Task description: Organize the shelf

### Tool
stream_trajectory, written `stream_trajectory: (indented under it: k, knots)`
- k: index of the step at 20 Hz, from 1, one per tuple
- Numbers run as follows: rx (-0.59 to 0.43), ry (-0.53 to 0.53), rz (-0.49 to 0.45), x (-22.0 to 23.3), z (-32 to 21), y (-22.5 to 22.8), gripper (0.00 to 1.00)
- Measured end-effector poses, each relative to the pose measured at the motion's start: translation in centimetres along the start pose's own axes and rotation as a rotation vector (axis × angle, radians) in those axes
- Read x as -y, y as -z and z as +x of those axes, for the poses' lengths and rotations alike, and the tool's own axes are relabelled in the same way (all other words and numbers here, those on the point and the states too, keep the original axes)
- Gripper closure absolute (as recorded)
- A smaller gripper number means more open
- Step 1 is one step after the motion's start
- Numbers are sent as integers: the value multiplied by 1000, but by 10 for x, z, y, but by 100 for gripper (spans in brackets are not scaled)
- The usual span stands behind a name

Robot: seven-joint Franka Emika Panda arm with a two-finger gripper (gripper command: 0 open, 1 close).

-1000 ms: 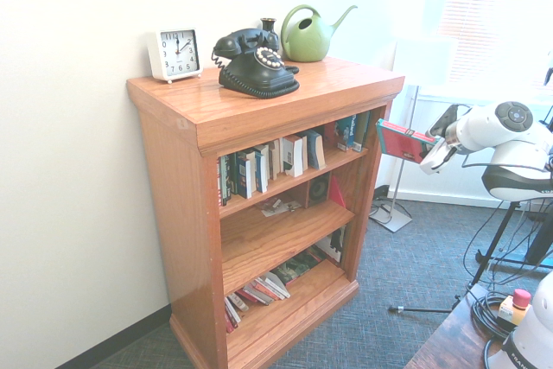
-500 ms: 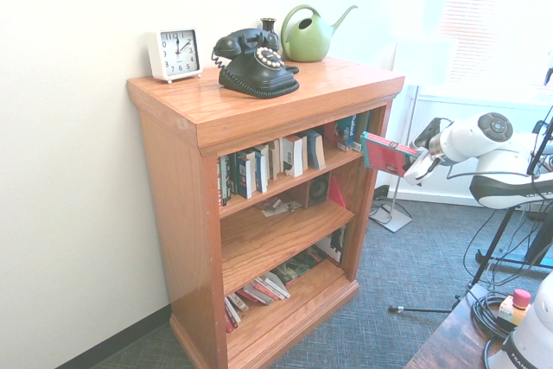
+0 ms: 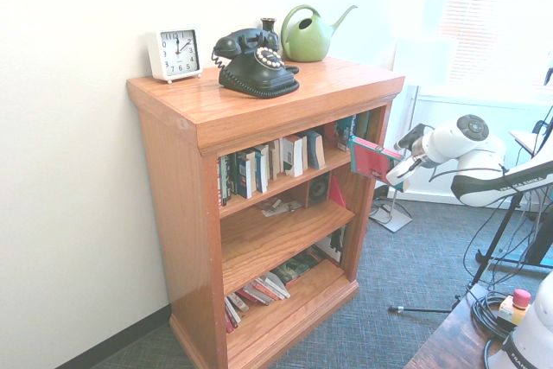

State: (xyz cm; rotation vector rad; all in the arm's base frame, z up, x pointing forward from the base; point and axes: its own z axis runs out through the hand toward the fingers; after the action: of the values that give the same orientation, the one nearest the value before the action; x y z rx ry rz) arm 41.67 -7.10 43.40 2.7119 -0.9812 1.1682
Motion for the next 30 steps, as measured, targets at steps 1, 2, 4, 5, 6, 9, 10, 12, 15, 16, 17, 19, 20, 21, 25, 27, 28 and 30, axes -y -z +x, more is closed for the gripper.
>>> stream_trajectory:
  k: [1, 2, 4, 5, 6, 9, 10, 12, 15, 16, 17, 19, 20, 21, 25, 27, 28, 30]
  knots:
    - [9, -13, 11, 7, 2, -4, 100]
    - [14, -22, 23, 15, 5, -7, 100]
    - [15, -37, 45, 31, 14, -11, 100]
    - [16, -43, 54, 37, 16, -12, 100]
    - [19, -48, 61, 41, 18, -14, 100]
    - [30, -66, 75, 48, 20, -25, 100]
    - [34, -76, 79, 49, 21, -30, 100]
    - [39, -97, 83, 52, 24, -38, 100]
    - [46, -125, 89, 59, 29, -48, 100]
    - [50, -132, 90, 62, 29, -51, 100]
    - [53, -139, 92, 65, 30, -53, 100]
    - [57, -152, 96, 72, 33, -57, 100]
    - [57, -156, 97, 75, 35, -60, 100]
    - [55, -157, 98, 78, 38, -62, 100]
    - [48, -157, 96, 84, 49, -73, 100]
    - [47, -155, 92, 87, 51, -79, 100]
    - [49, -157, 89, 87, 52, -83, 100]
    - [47, -157, 92, 90, 55, -90, 100]
